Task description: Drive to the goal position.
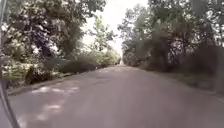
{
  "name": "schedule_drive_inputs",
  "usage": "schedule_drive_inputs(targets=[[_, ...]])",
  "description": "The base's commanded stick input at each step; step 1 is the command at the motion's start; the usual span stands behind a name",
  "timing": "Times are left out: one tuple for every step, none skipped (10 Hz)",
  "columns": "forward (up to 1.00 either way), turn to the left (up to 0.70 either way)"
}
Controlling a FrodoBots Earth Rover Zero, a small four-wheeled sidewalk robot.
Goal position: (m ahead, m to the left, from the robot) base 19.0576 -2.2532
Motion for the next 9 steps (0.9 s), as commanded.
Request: schedule_drive_inputs(targets=[[0.70, 0.00], [0.70, 0.00], [0.70, 0.00], [0.70, 0.00], [0.70, 0.00], [0.70, -0.03], [0.70, -0.25], [0.70, -0.32], [0.70, -0.23]])
